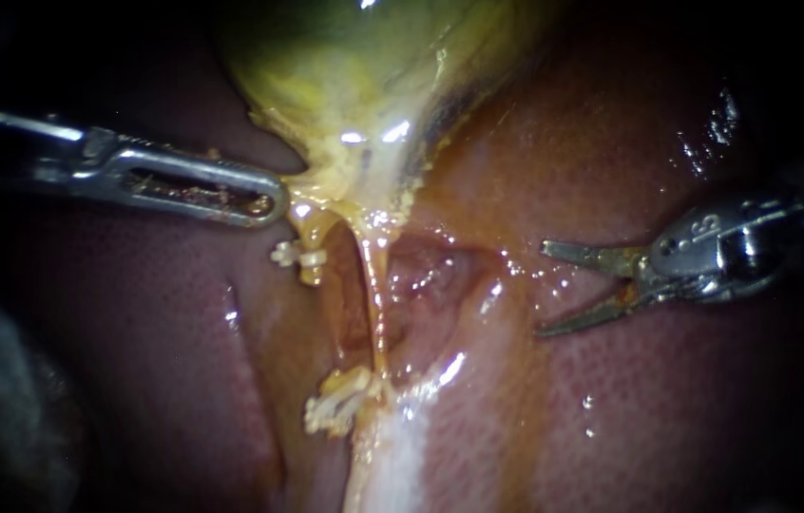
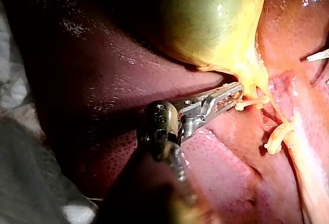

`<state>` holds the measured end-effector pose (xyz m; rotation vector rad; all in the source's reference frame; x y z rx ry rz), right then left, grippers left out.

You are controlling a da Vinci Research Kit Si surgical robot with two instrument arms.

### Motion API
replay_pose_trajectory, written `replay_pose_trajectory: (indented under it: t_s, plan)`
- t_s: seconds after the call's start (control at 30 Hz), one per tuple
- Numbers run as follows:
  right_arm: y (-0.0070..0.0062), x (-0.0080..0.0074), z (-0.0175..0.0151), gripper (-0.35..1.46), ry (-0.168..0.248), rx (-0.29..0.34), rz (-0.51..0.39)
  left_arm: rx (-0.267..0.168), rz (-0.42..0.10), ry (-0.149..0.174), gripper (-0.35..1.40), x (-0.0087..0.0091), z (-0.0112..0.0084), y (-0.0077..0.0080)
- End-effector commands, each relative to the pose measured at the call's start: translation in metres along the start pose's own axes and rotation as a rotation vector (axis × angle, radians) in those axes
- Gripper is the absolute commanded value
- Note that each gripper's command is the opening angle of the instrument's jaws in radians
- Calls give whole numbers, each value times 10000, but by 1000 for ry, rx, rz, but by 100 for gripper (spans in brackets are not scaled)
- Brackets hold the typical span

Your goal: Go back from the cut left tube

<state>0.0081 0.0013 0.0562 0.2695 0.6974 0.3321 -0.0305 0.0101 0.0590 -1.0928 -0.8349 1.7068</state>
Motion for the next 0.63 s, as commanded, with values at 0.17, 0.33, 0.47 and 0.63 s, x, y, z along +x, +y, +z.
replay_pose_trajectory:
  t_s: [0.17,0.33,0.47,0.63]
  plan:
    - [0,0,0,145,-1,0,1,4,5,2,-35,-5,16,-7]
    - [0,-1,-1,145,-1,0,1,-1,8,-2,-35,-9,27,-11]
    - [1,-2,-2,145,0,0,1,-2,10,-3,-35,-10,30,-11]
    - [1,-1,-2,145,0,1,-5,-3,10,-4,-35,-10,29,-12]
